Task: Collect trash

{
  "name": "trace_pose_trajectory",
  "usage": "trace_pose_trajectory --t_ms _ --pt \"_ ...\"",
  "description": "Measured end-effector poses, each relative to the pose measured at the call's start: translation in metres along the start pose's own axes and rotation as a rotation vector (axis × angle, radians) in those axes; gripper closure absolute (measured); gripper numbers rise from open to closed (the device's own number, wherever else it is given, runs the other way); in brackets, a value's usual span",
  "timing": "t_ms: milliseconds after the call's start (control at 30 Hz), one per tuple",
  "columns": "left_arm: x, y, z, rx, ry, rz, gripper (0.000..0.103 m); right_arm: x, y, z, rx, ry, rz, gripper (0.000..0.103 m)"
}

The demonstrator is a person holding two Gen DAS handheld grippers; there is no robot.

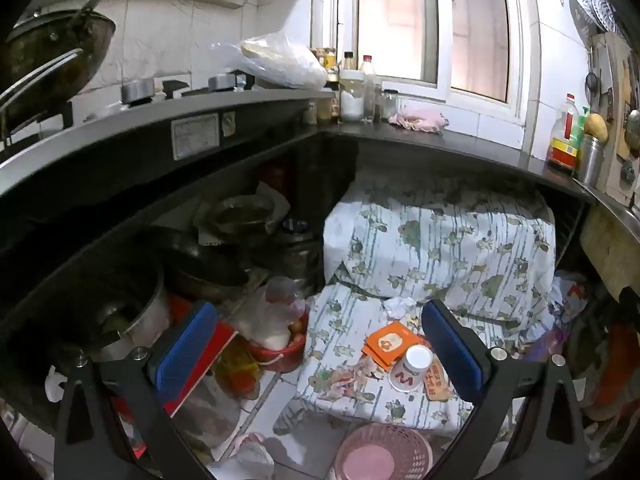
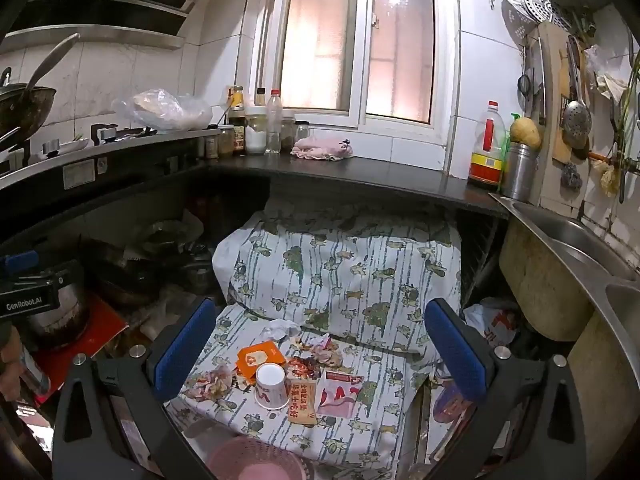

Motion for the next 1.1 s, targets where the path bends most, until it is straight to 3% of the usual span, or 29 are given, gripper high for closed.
trace_pose_trajectory --t_ms 267,1100 --pt "0.004 0.008 0.005 0.045 0.009 -0.069 0.0 0.0 -0.002 0.0 -0.001 -0.004 -0.003 0.0" --pt "0.0 0.011 0.029 0.087 0.01 -0.046 0.0 -0.012 -0.008 -0.004 -0.009 0.017 -0.003 0.0"
Point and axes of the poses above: each gripper's, at about its wrist camera, not at the fingertips, and z roughly against the way its jaws point, x to its right, y to its top, the point moved 5 cm from there along -z, roughly the way its jaws point, and after that the axes turned 15 degrees about x, right-handed, at the moved point
